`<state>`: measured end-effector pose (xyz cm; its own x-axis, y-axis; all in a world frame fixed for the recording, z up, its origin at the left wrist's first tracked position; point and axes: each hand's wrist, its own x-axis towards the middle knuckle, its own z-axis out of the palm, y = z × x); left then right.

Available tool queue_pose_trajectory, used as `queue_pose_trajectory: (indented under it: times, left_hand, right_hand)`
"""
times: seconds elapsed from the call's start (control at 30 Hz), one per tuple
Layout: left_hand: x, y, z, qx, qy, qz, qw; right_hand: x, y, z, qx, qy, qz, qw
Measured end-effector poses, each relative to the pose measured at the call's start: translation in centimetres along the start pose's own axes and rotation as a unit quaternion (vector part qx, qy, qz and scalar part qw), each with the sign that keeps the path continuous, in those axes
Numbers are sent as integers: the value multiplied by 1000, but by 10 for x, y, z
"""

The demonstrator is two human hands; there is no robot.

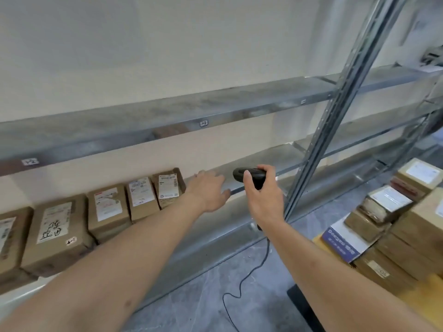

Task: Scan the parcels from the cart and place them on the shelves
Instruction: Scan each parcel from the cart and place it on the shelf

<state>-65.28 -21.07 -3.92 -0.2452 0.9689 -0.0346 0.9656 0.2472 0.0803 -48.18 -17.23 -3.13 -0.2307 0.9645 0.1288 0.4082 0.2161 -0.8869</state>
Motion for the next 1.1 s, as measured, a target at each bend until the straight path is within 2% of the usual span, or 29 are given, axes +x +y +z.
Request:
queue_pose_trajectory:
  times: [0.27, 0.63, 0.9, 1.1]
  left_hand:
    - [-10, 107, -12, 1, 14, 137, 990]
    - [-26, 315, -19, -17, 29, 281, 959]
    - [-43, 448, -5, -34, 4, 293, 956]
    - [-29, 513, -7, -45, 14, 297, 954]
  right_hand:
    - [-49, 23, -101, -11, 127, 28, 991]
    - [-100, 88, -272, -16, 268, 71, 961]
    - [-126, 142, -385, -26, 301, 114, 947]
    - [-123, 172, -444, -22, 322, 129, 938]
